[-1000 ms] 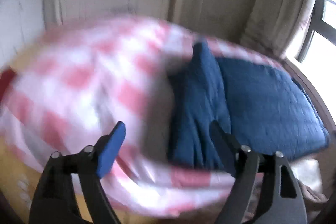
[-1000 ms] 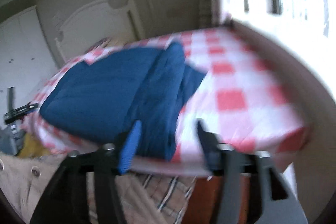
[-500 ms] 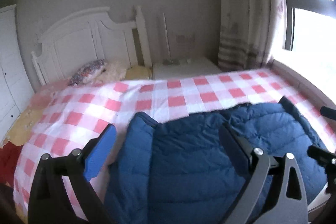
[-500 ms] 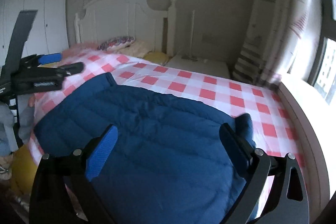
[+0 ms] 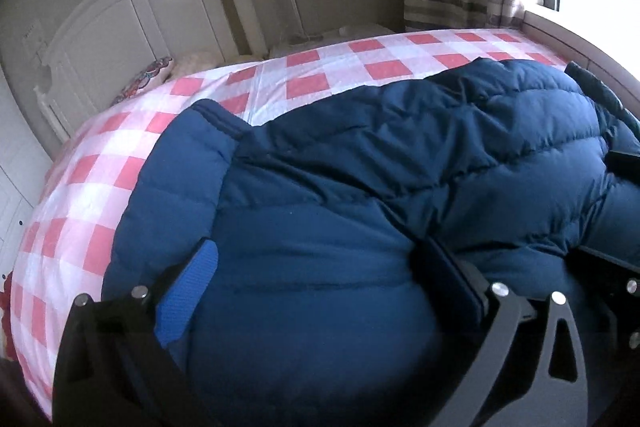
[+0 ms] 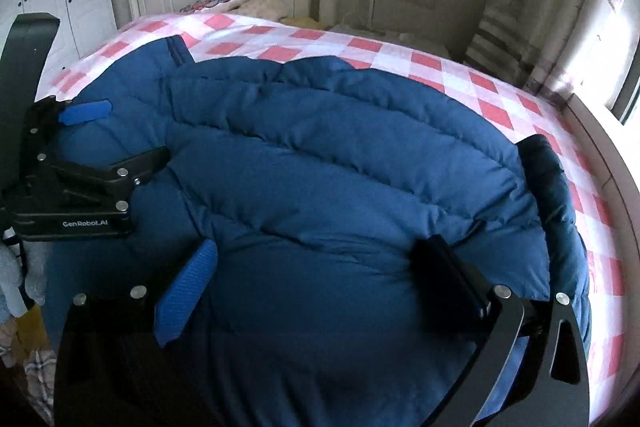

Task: Fold large clothes

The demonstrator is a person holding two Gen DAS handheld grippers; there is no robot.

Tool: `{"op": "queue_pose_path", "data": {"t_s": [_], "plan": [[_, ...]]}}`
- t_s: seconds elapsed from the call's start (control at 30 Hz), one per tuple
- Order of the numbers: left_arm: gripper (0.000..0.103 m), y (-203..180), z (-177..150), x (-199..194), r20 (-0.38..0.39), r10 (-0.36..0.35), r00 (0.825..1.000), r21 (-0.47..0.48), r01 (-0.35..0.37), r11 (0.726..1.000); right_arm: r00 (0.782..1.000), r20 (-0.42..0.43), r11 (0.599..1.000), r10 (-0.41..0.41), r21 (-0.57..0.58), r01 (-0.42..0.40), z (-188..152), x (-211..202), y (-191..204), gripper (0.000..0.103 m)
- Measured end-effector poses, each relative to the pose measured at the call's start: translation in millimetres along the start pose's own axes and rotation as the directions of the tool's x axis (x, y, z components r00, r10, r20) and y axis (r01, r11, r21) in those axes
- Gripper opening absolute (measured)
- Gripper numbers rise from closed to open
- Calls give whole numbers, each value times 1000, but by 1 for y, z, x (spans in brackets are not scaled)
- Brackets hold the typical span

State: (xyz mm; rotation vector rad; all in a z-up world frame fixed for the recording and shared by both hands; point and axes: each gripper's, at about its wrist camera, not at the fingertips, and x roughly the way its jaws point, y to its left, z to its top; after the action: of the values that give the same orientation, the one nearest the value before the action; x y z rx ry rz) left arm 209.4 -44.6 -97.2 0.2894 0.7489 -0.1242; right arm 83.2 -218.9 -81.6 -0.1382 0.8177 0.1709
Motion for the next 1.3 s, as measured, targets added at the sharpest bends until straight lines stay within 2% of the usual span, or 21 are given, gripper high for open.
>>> {"op": "queue_pose_path", "data": {"t_s": [0.47, 0.6, 0.67, 0.77, 0.83, 0.87, 0.93, 1.0, 1.1, 1.17, 1.23, 1.3], "plan": [[101, -11, 3, 7, -38, 42, 998, 30, -40, 999, 998, -54, 999, -25, -31, 23, -2, 11, 8, 99], [101, -5, 9, 3, -80, -4, 997, 25, 6, 1000, 995, -93, 999, 32, -21, -34, 6, 7, 1, 99], [100, 0, 16, -5, -88, -30, 996, 37, 34, 999, 994, -85, 998, 65, -19, -67, 14, -3, -8, 98], [100, 8, 34, -31, 22, 5, 1000, 69, -6, 998, 1000, 16, 1000, 2, 11, -3, 37, -29, -31, 98], [100, 12, 51, -39, 82, 48, 996, 93, -56, 994, 998, 67, 998, 5, 58, -9, 57, -38, -47, 98], [100, 14, 59, -37, 87, 56, 995, 93, -64, 994, 997, 78, 997, 6, 73, -12, 63, -38, -52, 98], [100, 18, 73, -24, 72, 43, 996, 80, -49, 996, 995, 97, 994, -1, 106, -10, 78, -31, -62, 98], [100, 22, 83, -3, 49, 74, 996, 65, -77, 995, 997, 83, 991, 3, 133, -14, 87, -14, -66, 98], [100, 21, 80, 28, 6, 77, 997, 66, -77, 995, 1000, -1, 997, -14, 77, 14, 84, 31, -54, 98], [101, 22, 68, 63, -100, 36, 994, 45, -31, 999, 993, -104, 997, -48, 51, 53, 74, 67, -45, 99], [101, 28, 68, 68, -117, 8, 993, 13, -7, 1000, 990, -104, 995, -95, 11, 97, 75, 70, -38, 99], [101, 27, 67, 72, -128, 1, 992, 15, 0, 1000, 989, -114, 995, -93, 10, 95, 74, 74, -38, 99]]}}
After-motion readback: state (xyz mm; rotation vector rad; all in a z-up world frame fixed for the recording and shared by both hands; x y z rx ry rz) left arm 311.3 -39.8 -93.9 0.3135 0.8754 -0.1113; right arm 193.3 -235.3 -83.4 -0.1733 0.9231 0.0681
